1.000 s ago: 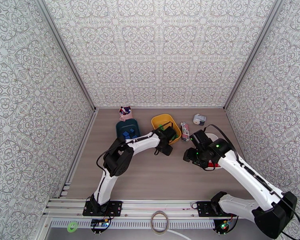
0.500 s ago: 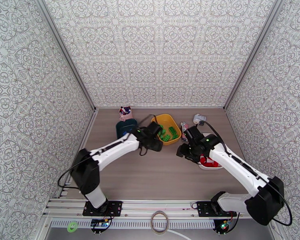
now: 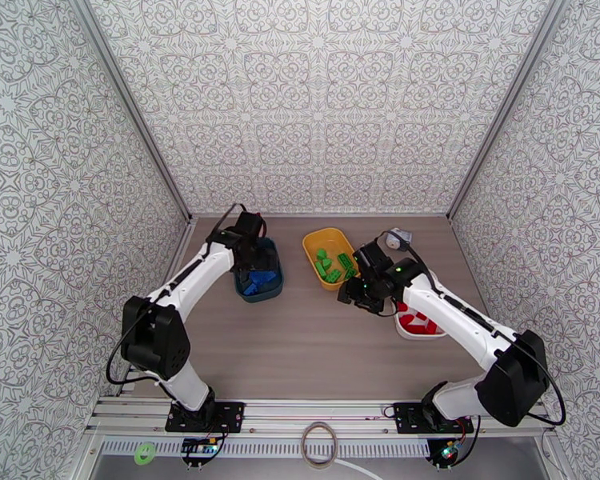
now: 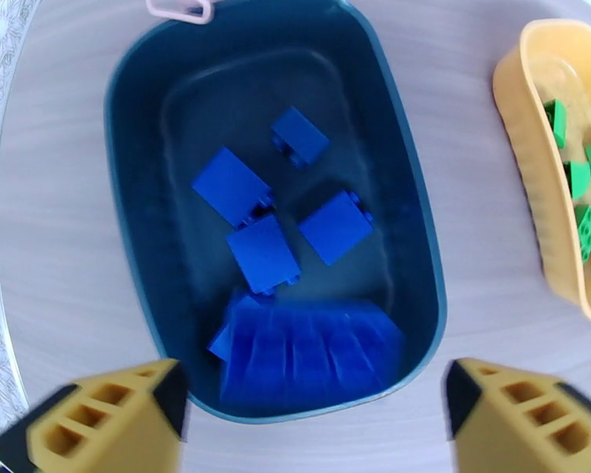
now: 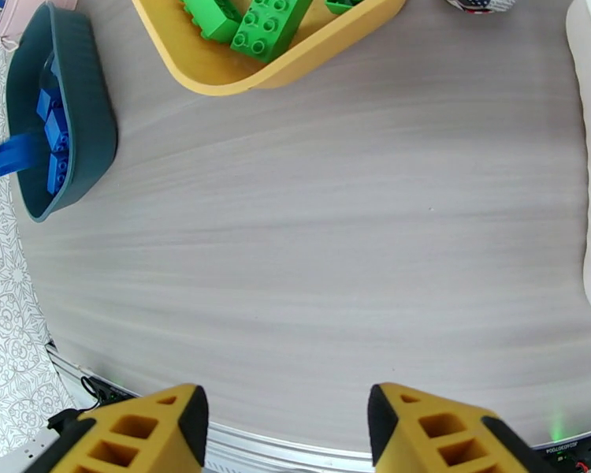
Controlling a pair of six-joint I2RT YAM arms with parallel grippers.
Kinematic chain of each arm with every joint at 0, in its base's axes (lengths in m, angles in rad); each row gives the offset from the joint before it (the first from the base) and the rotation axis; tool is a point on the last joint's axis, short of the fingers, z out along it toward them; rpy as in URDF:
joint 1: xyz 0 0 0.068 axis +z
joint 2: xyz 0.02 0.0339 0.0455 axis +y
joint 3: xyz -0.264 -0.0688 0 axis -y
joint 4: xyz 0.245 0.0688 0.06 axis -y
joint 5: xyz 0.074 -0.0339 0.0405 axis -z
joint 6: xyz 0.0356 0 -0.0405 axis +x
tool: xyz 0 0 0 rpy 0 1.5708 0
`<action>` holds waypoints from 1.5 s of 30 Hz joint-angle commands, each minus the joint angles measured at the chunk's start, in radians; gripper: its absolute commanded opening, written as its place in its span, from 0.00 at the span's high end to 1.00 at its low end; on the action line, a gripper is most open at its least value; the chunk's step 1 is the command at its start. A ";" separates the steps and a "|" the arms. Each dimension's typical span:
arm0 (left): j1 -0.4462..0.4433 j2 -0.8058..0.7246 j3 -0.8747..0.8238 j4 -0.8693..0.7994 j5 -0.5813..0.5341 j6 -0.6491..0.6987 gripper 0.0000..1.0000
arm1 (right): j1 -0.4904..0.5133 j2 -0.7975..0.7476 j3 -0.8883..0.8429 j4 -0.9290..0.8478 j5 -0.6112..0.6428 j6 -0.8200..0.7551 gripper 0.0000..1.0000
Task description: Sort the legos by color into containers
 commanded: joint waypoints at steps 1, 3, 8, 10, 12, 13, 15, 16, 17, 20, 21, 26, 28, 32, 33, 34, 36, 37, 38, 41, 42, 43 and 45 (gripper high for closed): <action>0.007 -0.036 0.033 -0.035 0.016 0.005 0.01 | 0.006 0.007 0.037 -0.024 0.015 -0.032 0.41; 0.007 -0.063 0.023 -0.037 0.016 -0.011 0.01 | 0.002 0.009 0.044 -0.040 0.027 -0.052 0.41; 0.013 -0.181 -0.028 -0.006 0.025 -0.057 0.01 | -0.037 0.004 0.071 -0.081 0.066 -0.109 0.41; 0.022 -0.235 -0.048 0.008 0.024 -0.070 0.01 | -0.061 0.000 0.096 -0.105 0.093 -0.139 0.41; 0.040 -0.295 -0.066 0.029 0.019 -0.075 0.01 | -0.085 -0.007 0.134 -0.132 0.137 -0.178 0.41; 0.050 -0.320 -0.073 0.039 0.017 -0.074 0.01 | -0.094 -0.010 0.151 -0.144 0.160 -0.194 0.41; 0.074 -0.384 -0.095 0.073 -0.001 -0.067 0.01 | -0.114 -0.024 0.200 -0.170 0.240 -0.225 0.42; 0.087 -0.414 -0.109 0.093 -0.007 -0.062 0.01 | -0.121 -0.032 0.221 -0.178 0.288 -0.238 0.43; 0.105 -0.444 -0.120 0.116 -0.013 -0.057 0.01 | -0.124 -0.044 0.247 -0.188 0.356 -0.250 0.43; 0.145 -0.537 -0.196 0.252 -0.014 -0.007 0.01 | -0.129 -0.090 0.287 -0.162 0.540 -0.292 0.37; 0.147 -0.578 -0.233 0.312 -0.034 0.021 0.01 | -0.137 -0.108 0.289 -0.127 0.570 -0.302 0.31; 0.145 -0.795 -0.562 0.740 -0.079 0.191 0.01 | -0.137 -0.263 0.016 0.349 0.736 -0.512 0.01; 0.148 -0.857 -0.687 0.885 -0.067 0.271 0.01 | -0.137 -0.342 -0.112 0.509 0.824 -0.531 0.01; 0.165 -0.832 -0.790 0.879 -0.181 0.292 0.01 | -0.192 -0.429 -0.362 0.857 0.849 -0.659 0.01; 0.169 -0.819 -0.832 0.892 -0.226 0.305 0.01 | -0.211 -0.419 -0.385 0.862 0.848 -0.665 0.01; 0.172 -0.808 -0.875 0.916 -0.262 0.315 0.01 | -0.227 -0.405 -0.397 0.853 0.847 -0.671 0.01; 0.193 -0.783 -0.977 0.993 -0.326 0.315 0.01 | -0.265 -0.370 -0.440 0.844 0.861 -0.686 0.01; 0.208 -0.767 -1.013 1.025 -0.335 0.310 0.01 | -0.281 -0.361 -0.467 0.857 0.864 -0.693 0.01; 0.228 -0.746 -1.048 1.054 -0.347 0.295 0.01 | -0.299 -0.350 -0.503 0.883 0.857 -0.700 0.01; 0.257 -0.664 -1.112 1.164 -0.359 0.302 0.01 | -0.336 -0.332 -0.620 1.000 0.846 -0.716 0.01; 0.262 -0.632 -1.131 1.212 -0.352 0.314 0.01 | -0.347 -0.326 -0.658 1.050 0.838 -0.717 0.01; 0.267 -0.604 -1.143 1.258 -0.337 0.318 0.01 | -0.354 -0.318 -0.686 1.089 0.828 -0.717 0.01; 0.280 -0.542 -1.161 1.351 -0.306 0.329 0.01 | -0.369 -0.293 -0.736 1.176 0.804 -0.717 0.01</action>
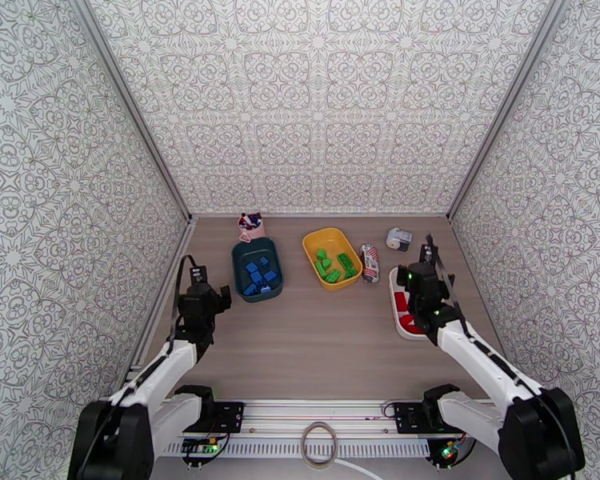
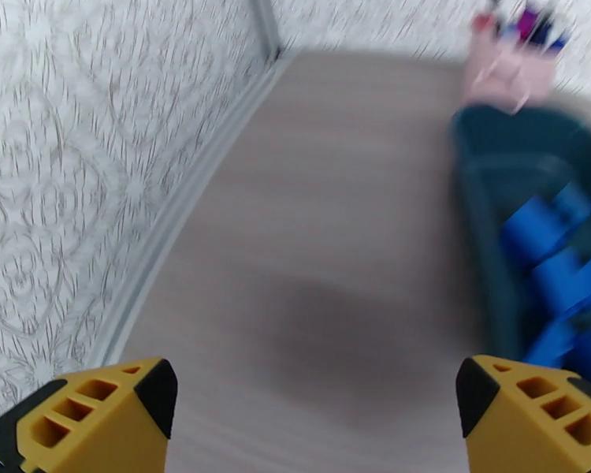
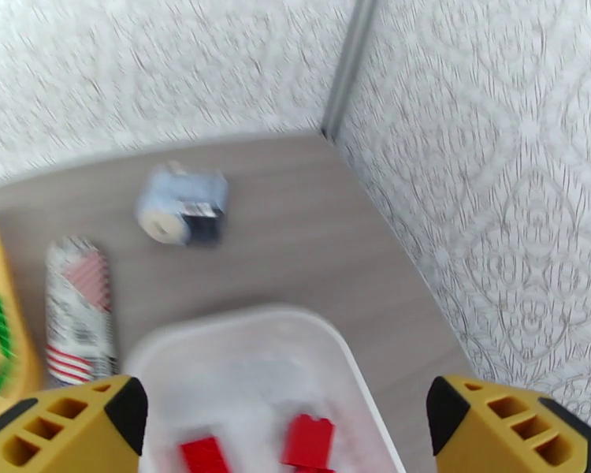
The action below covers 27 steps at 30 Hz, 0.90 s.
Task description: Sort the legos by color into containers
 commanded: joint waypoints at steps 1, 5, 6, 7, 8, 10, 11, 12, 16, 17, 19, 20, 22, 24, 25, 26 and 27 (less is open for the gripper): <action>0.020 0.064 0.003 0.226 0.008 0.038 0.01 | -0.022 0.037 -0.070 0.229 -0.028 -0.027 0.01; 0.044 0.185 -0.003 0.469 0.089 0.048 0.01 | -0.039 0.132 -0.135 0.436 -0.066 -0.051 0.01; 0.047 0.218 0.009 0.505 0.104 0.049 0.01 | -0.042 0.157 -0.148 0.492 -0.070 -0.056 0.01; 0.047 0.249 0.017 0.536 0.112 0.049 0.01 | -0.048 0.182 -0.157 0.545 -0.081 -0.067 0.01; 0.047 0.286 0.024 0.567 0.133 0.064 0.01 | -0.051 0.198 -0.141 0.538 -0.093 -0.070 0.01; 0.048 0.361 0.027 0.637 0.154 0.074 0.01 | -0.062 0.240 -0.145 0.638 -0.134 -0.104 0.01; 0.050 0.402 0.027 0.680 0.157 0.077 0.01 | -0.065 0.262 -0.132 0.643 -0.149 -0.124 0.01; 0.057 0.431 0.023 0.707 0.148 0.065 0.01 | -0.073 0.294 -0.134 0.693 -0.169 -0.139 0.01; 0.067 0.447 0.023 0.728 0.141 0.053 0.01 | -0.114 0.356 -0.107 0.696 -0.249 -0.122 0.01; 0.068 0.446 0.022 0.721 0.141 0.052 0.01 | -0.124 0.366 -0.103 0.707 -0.272 -0.118 0.01; 0.091 0.441 0.028 0.702 0.171 0.032 0.01 | -0.138 0.368 -0.086 0.670 -0.297 -0.110 0.01; 0.096 0.440 0.028 0.700 0.181 0.027 0.01 | -0.141 0.370 -0.081 0.659 -0.306 -0.108 0.01; 0.096 0.442 0.027 0.701 0.179 0.027 0.01 | -0.147 0.372 -0.074 0.650 -0.318 -0.105 0.01; 0.094 0.441 0.030 0.697 0.176 0.028 0.01 | -0.148 0.370 -0.075 0.649 -0.320 -0.106 0.01; 0.091 0.441 0.028 0.699 0.175 0.030 0.01 | -0.148 0.368 -0.078 0.652 -0.320 -0.108 0.01; 0.090 0.442 0.029 0.701 0.170 0.032 0.01 | -0.148 0.366 -0.082 0.658 -0.319 -0.109 0.01; 0.091 0.441 0.028 0.700 0.171 0.030 0.01 | -0.148 0.367 -0.082 0.659 -0.319 -0.109 0.01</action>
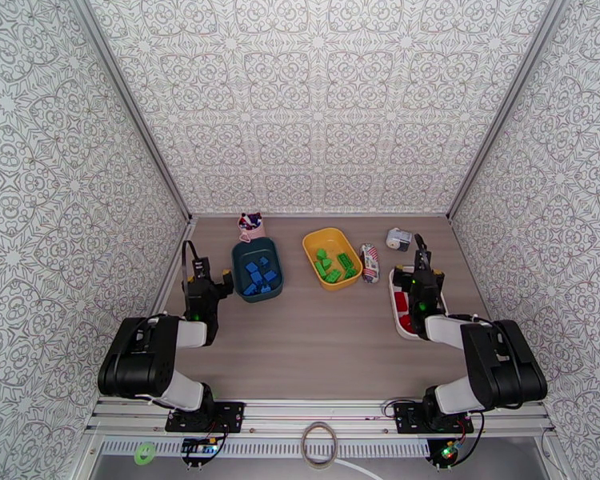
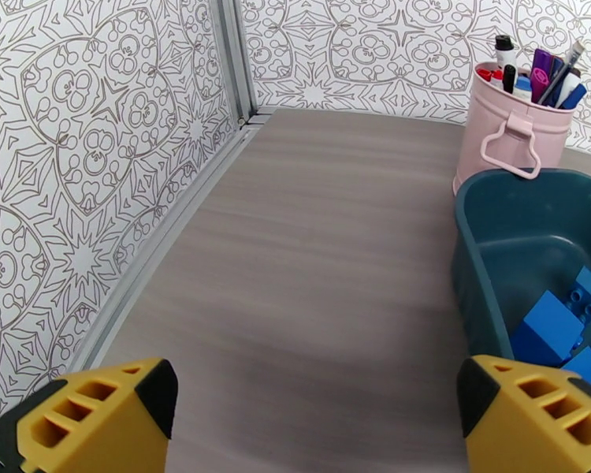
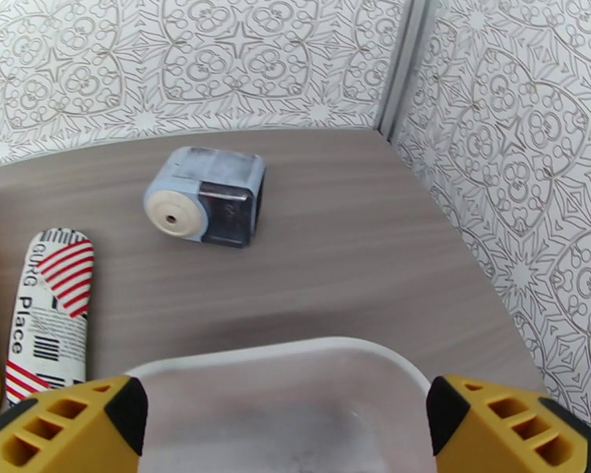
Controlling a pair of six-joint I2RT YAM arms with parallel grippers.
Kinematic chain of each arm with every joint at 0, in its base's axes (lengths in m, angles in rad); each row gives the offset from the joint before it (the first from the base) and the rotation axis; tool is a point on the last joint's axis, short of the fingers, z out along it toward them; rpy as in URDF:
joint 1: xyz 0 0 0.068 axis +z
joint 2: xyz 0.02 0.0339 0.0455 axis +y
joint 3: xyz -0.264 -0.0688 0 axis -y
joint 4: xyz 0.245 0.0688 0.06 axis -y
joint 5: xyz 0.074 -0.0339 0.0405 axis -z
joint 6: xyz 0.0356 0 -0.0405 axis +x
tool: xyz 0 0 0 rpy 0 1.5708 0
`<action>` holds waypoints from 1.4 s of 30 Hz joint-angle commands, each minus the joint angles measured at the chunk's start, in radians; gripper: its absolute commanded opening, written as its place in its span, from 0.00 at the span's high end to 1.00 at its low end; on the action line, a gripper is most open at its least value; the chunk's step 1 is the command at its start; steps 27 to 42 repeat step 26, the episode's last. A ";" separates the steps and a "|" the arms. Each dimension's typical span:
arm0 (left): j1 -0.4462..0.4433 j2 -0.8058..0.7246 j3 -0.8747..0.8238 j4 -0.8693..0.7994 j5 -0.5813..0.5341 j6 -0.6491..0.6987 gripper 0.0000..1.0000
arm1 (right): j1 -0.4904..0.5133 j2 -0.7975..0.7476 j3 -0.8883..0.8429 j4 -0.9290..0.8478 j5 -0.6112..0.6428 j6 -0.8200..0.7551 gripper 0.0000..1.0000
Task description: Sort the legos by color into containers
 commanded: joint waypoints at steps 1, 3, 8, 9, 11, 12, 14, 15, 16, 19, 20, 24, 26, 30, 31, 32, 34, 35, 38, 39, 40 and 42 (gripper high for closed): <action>0.004 0.008 0.011 0.034 0.026 -0.013 0.01 | -0.006 0.006 0.017 0.010 -0.029 0.002 0.01; 0.005 0.009 0.014 0.032 0.023 -0.013 0.01 | -0.012 0.015 0.037 -0.015 -0.041 0.011 0.01; 0.000 0.009 0.014 0.033 0.012 -0.011 0.01 | -0.018 0.000 0.017 0.003 -0.047 0.007 0.01; -0.001 0.010 0.014 0.034 0.012 -0.010 0.01 | -0.018 -0.002 0.014 0.010 -0.047 0.007 0.01; -0.002 0.009 0.013 0.034 0.010 -0.010 0.01 | -0.018 0.000 0.015 0.007 -0.047 0.008 0.01; -0.002 0.009 0.012 0.034 0.010 -0.010 0.01 | -0.018 -0.002 0.016 0.008 -0.047 0.004 0.01; -0.002 0.009 0.013 0.034 0.010 -0.010 0.01 | -0.017 -0.002 0.015 0.008 -0.046 0.005 0.01; -0.002 0.009 0.012 0.034 0.010 -0.011 0.01 | -0.017 -0.002 0.015 0.008 -0.046 0.004 0.01; -0.003 0.009 0.012 0.034 0.010 -0.009 0.01 | -0.017 -0.002 0.015 0.008 -0.045 0.005 0.01; -0.007 0.011 0.013 0.036 0.001 -0.005 0.01 | -0.017 0.012 0.032 -0.006 -0.051 0.002 0.01; -0.011 0.011 0.013 0.037 -0.005 -0.003 0.01 | -0.017 0.024 0.048 -0.025 -0.062 0.005 0.01; -0.011 0.011 0.014 0.037 -0.005 -0.002 0.01 | -0.041 0.071 0.212 -0.272 -0.188 -0.019 0.01; -0.011 0.011 0.012 0.037 -0.004 -0.004 0.01 | -0.037 0.179 0.365 -0.461 -0.245 -0.048 0.01; -0.011 0.011 0.012 0.037 -0.004 -0.004 0.01 | -0.037 0.179 0.365 -0.461 -0.245 -0.048 0.01; -0.011 0.011 0.012 0.037 -0.004 -0.004 0.01 | -0.037 0.179 0.365 -0.461 -0.245 -0.048 0.01; -0.011 0.011 0.012 0.037 -0.004 -0.004 0.01 | -0.037 0.179 0.365 -0.461 -0.245 -0.048 0.01; -0.011 0.011 0.012 0.037 -0.004 -0.004 0.01 | -0.037 0.179 0.365 -0.461 -0.245 -0.048 0.01; -0.011 0.011 0.012 0.037 -0.004 -0.004 0.01 | -0.037 0.179 0.365 -0.461 -0.245 -0.048 0.01; -0.011 0.011 0.012 0.037 -0.004 -0.004 0.01 | -0.037 0.179 0.365 -0.461 -0.245 -0.048 0.01; -0.011 0.011 0.012 0.037 -0.004 -0.004 0.01 | -0.037 0.179 0.365 -0.461 -0.245 -0.048 0.01; -0.011 0.011 0.012 0.037 -0.004 -0.004 0.01 | -0.037 0.179 0.365 -0.461 -0.245 -0.048 0.01; -0.011 0.011 0.012 0.037 -0.004 -0.004 0.01 | -0.037 0.179 0.365 -0.461 -0.245 -0.048 0.01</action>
